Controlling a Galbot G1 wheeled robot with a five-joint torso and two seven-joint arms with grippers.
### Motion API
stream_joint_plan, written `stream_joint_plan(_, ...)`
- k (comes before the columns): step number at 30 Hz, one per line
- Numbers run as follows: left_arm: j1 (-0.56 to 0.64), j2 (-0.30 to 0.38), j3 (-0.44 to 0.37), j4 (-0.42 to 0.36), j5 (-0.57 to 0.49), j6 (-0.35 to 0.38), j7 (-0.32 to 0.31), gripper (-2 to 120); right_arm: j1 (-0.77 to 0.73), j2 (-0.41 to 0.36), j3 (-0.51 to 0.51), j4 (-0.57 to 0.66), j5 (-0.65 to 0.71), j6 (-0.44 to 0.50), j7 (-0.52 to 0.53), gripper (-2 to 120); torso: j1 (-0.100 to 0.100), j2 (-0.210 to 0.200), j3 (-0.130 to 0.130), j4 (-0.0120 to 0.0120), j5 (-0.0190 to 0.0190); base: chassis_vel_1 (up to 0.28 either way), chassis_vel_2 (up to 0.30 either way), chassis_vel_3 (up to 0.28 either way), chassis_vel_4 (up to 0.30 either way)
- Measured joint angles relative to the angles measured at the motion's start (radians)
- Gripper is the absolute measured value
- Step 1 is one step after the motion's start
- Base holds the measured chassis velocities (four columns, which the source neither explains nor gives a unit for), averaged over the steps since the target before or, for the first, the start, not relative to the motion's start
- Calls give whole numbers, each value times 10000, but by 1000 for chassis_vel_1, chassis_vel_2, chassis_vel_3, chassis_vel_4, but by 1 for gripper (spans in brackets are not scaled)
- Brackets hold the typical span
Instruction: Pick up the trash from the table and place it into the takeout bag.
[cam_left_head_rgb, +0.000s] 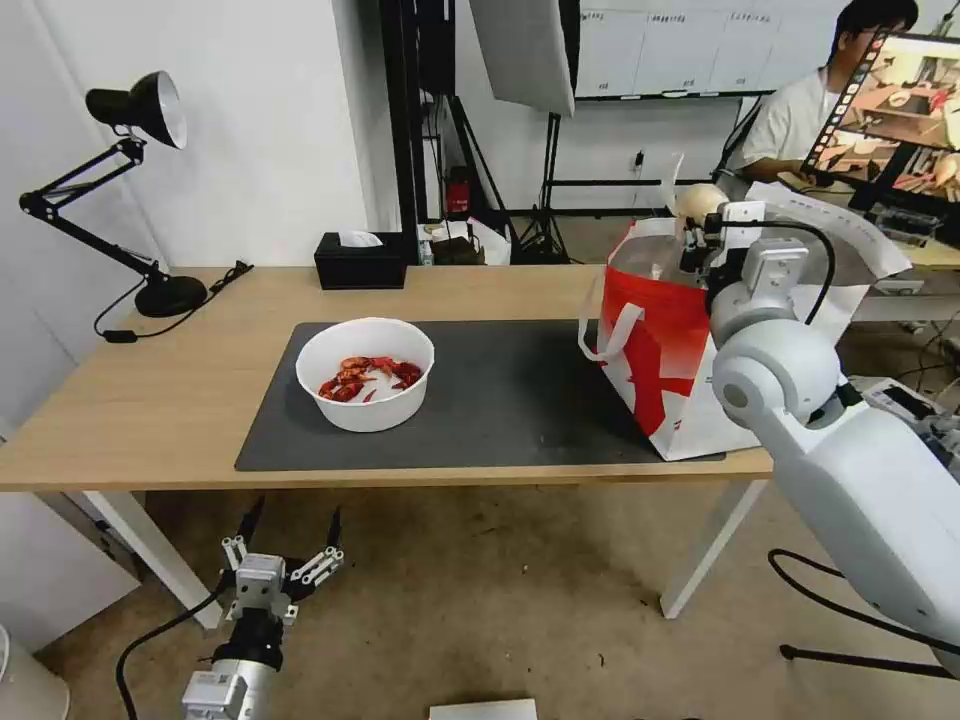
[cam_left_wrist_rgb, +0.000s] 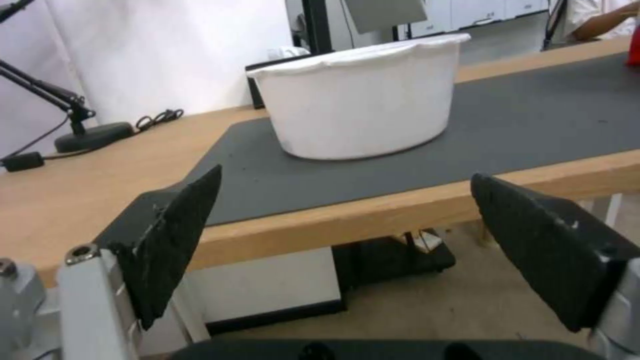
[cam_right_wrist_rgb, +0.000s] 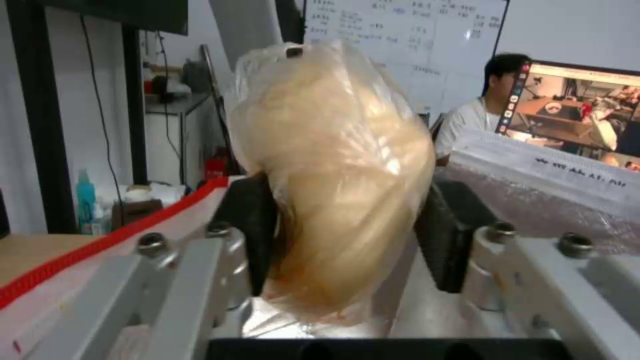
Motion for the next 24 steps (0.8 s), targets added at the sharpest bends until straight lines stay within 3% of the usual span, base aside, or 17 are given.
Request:
stream_joint_plan(11,31,-56,58,-80,94,-19,1,100,-532,-236,306,332,32,86,-61,94,0,0,0,-1,0,0,0,0,0)
stream_joint_plan(18,108,-16,-53,-232,91,-13,1,100,-778,-129,455,644,591,935,-524,100,1,0,0,0,-1,0,0,0,0)
stream_joint_plan(24,127,-41,-72,-257,87,-11,1,100,-1384,-364,805,1149,1033,1896,-1620,100,1,0,0,0,-1,0,0,0,0)
